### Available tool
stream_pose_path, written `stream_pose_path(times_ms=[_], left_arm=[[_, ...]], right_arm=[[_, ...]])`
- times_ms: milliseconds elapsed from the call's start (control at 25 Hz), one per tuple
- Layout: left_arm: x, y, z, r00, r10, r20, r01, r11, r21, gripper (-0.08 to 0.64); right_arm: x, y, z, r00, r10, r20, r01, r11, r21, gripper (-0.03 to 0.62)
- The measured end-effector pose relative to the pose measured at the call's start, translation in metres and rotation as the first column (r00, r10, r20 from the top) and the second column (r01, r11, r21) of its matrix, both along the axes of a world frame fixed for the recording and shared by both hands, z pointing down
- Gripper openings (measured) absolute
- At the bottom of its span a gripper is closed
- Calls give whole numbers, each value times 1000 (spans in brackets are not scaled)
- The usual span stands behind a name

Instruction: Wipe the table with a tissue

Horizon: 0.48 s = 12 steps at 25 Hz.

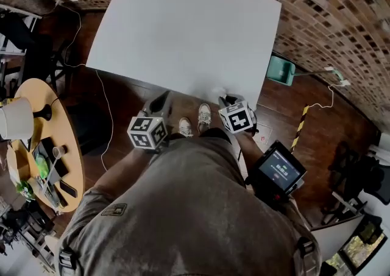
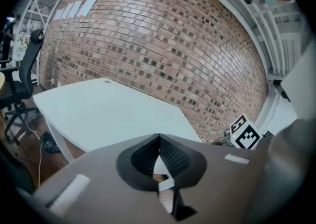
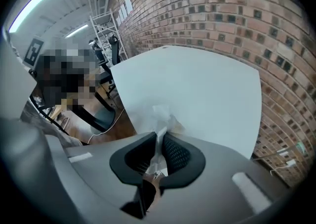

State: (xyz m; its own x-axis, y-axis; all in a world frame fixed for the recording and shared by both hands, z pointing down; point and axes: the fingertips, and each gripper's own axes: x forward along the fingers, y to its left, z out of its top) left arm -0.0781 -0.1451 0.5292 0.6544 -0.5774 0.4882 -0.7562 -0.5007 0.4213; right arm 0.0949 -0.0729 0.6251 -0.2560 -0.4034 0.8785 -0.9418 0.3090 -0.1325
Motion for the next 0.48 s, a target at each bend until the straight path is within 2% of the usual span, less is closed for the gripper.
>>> stream_pose_path(times_ms=[200,480], left_arm=[[0,7,-11,999,42,-17,-42,998,41,2],[1,26,-29,994,102,-39,-97,990,105,2]], right_arm=[[-5,5,-33,997,74,33,-76,994,84,48],[-22,25,-84,982,160,102,-178,963,202,48]])
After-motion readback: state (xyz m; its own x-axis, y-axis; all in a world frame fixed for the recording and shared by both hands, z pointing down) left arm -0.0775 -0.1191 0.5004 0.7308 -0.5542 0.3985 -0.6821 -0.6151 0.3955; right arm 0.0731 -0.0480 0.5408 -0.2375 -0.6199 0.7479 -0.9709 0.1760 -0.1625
